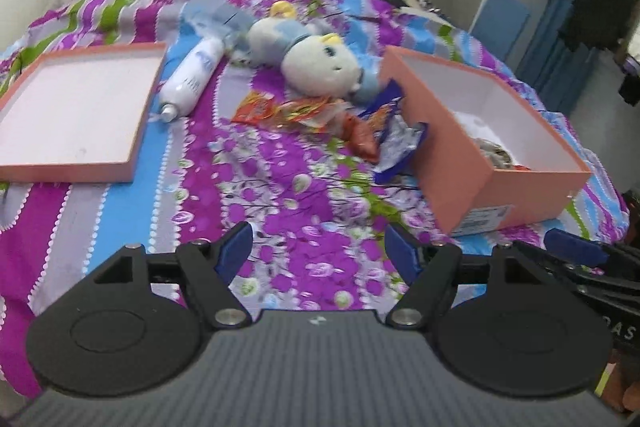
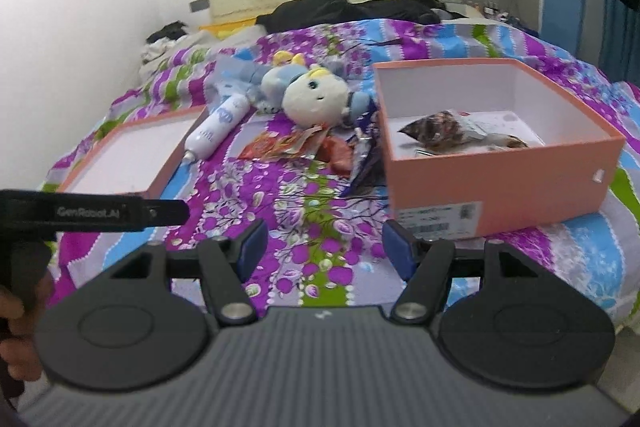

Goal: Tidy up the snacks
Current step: 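Pull both tools back from the box toward the snack pile, then grasp the red-orange snack packet with left tool while right grasps brown wrapper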

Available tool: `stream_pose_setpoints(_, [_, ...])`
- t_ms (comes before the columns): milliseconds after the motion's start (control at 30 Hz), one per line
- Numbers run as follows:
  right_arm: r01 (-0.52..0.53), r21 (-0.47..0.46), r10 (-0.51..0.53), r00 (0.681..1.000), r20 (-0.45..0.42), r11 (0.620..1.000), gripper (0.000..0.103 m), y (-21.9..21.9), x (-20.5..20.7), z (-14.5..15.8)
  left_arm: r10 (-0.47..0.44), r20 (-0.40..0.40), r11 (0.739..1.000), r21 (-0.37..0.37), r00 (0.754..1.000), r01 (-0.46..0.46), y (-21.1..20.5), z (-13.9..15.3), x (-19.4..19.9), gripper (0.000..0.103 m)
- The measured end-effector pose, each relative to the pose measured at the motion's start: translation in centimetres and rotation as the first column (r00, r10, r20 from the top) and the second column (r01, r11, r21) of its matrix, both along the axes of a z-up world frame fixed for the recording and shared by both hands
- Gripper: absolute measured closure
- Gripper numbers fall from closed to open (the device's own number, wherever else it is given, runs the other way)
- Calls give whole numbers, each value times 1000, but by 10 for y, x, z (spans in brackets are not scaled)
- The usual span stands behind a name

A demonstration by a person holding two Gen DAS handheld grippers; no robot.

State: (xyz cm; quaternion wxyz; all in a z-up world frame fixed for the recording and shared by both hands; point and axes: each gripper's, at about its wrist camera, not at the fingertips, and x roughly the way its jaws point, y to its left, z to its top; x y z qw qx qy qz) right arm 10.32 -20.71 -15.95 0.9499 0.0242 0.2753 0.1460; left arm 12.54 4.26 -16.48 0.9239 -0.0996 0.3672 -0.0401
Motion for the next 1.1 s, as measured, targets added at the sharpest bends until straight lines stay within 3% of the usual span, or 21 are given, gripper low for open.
stream_pose_setpoints(133, [6, -16, -5, 1000, 12, 1000, 38, 20, 19, -10, 7, -31, 1000, -14, 999, -8, 16, -15, 32, 24])
stream_pose_setpoints(533, [199, -1, -199, 980, -20, 980, 44, 69, 104, -60, -76, -52, 996, -55, 996, 73, 27, -47, 180, 21])
stream_pose_setpoints(733, [324, -21, -325, 945, -27, 946, 45, 84, 143, -81, -120, -68, 988, -108, 990, 112, 26, -65, 252, 19])
stream_pose_setpoints(933, [403, -30, -404, 914, -43, 915, 46, 92, 175, -95, -138, -83, 988, -82, 987, 132, 20, -78, 308, 13])
stream_pose_setpoints(1100, [469, -40, -471, 877, -97, 882, 53, 92, 198, -103, -153, -104, 982, -126, 983, 140, 18, -89, 343, 13])
